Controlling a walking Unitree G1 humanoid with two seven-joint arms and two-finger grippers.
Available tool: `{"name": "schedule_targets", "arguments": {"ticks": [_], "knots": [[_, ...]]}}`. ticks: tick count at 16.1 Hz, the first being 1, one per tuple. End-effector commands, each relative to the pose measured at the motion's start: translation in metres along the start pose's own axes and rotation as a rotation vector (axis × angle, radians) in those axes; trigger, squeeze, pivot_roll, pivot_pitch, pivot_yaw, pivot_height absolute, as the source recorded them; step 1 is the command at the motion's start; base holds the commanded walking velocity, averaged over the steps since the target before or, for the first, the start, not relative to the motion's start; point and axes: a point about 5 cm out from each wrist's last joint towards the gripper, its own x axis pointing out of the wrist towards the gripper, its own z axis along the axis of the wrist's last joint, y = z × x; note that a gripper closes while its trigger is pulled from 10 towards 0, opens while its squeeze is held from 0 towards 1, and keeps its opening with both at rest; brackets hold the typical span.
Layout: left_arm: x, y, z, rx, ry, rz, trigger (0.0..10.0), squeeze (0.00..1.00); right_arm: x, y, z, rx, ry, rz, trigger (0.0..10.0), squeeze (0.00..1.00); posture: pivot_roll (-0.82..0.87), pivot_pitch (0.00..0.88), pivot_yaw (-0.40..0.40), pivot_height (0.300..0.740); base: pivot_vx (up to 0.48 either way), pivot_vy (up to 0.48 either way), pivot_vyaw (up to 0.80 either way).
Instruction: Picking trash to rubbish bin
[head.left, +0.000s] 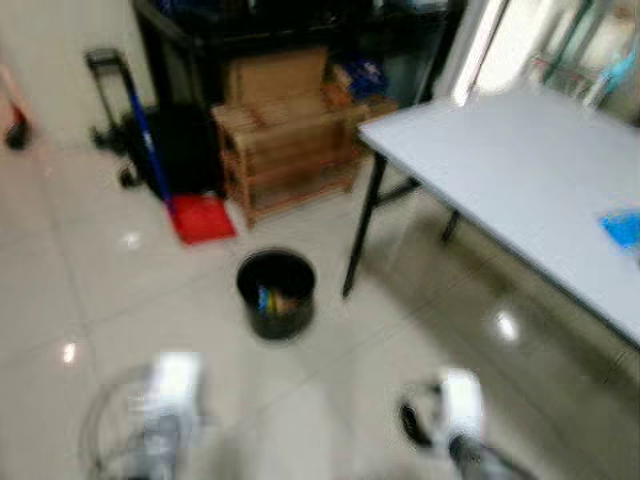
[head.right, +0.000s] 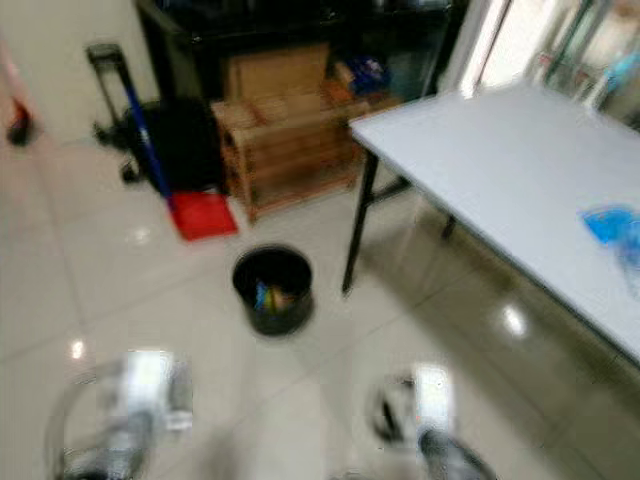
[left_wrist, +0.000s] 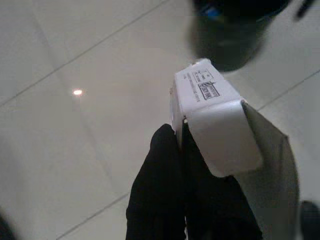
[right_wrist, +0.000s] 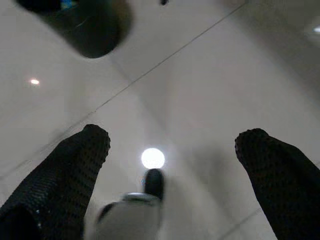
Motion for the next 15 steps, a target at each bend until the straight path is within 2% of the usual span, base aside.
{"name": "schedule_targets", "arguments": {"ticks": [1,15], "knots": [[0.0,0.0127,-0.0018,0.01,0.009,0.033,10.0,0.0,0.002,0.0053,0.0037,0.006,-0.009,0.013,10.0,0.0,0.0,0.062,-0.075,0.74,0.446,0.0,0.0],[-0.0005,0.0118,-0.0028,0.032,0.006,0.018,10.0,0.0,0.0021,0.0077,0.0029,0.007,-0.01,0.029,10.0,0.0,0.01,0.009,-0.068,0.74,0.446,0.0,0.0]]}}
